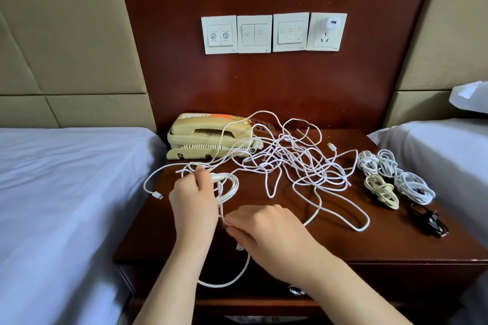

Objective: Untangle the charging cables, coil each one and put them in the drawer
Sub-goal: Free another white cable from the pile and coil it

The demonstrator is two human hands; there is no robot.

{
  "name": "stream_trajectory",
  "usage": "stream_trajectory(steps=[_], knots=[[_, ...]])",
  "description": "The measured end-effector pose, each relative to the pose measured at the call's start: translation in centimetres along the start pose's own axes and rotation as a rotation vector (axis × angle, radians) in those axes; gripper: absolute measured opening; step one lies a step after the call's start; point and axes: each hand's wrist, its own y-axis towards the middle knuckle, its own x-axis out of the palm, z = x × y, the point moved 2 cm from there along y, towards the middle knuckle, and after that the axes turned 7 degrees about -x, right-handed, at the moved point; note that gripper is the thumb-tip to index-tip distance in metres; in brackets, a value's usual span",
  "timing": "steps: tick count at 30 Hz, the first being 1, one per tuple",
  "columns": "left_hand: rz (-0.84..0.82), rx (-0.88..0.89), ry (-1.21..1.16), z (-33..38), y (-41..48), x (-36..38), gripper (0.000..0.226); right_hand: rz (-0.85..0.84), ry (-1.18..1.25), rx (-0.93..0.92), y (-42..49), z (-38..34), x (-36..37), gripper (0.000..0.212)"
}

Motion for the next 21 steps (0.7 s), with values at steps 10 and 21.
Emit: stream_trajectory(steps=[10, 21], knots=[[-0.411, 0.204, 0.313, 0.4, -0.8, 1.6, 0.048, 0.274, 0.14, 0.236, -0.6, 3.0, -2.1, 0.024], [-0.782, 0.126, 0.003, 2.1, -2.9, 1.8, 0.045, 0.398, 0.807, 0.356, -1.4, 6.1, -2.2, 0.043]])
